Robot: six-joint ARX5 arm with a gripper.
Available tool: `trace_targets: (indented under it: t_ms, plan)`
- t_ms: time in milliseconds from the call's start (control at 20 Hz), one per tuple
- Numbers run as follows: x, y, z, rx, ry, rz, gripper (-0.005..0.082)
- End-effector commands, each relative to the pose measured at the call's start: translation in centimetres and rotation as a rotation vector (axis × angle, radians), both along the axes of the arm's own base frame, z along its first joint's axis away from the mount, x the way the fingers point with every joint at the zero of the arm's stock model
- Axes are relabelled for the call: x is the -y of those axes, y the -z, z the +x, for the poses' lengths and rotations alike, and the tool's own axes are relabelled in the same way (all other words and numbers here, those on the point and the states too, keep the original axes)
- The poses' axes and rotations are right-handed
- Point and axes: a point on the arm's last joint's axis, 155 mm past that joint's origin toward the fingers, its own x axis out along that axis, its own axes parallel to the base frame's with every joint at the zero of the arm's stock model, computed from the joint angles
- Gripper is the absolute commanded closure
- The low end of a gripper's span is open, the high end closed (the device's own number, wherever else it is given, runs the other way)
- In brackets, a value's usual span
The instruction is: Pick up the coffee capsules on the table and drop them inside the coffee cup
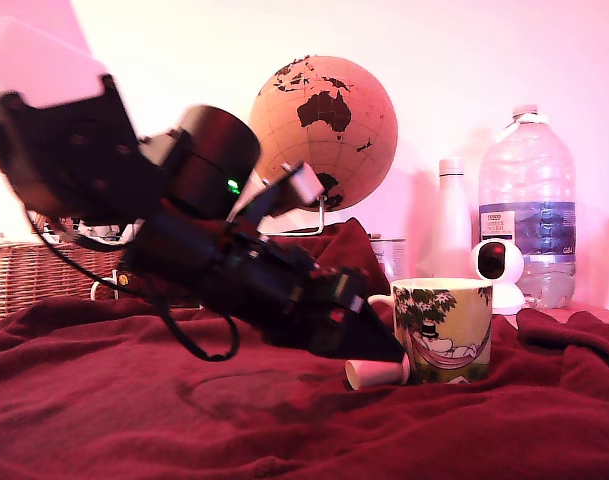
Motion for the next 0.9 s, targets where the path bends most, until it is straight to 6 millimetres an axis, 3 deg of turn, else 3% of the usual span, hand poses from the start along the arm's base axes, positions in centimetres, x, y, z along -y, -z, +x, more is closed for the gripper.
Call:
trace_targets:
  t_ms: [0,350,850]
  plan:
    - [0.1,1.44,-0.28,-0.033,0.007,0.025,0.0273]
    - [-0.11,1.89,-0.33,-0.045,0.005,0.048,0.035]
    - [-0.36,2.09,0.05,-0.04,-0.017,0.063,0.0589]
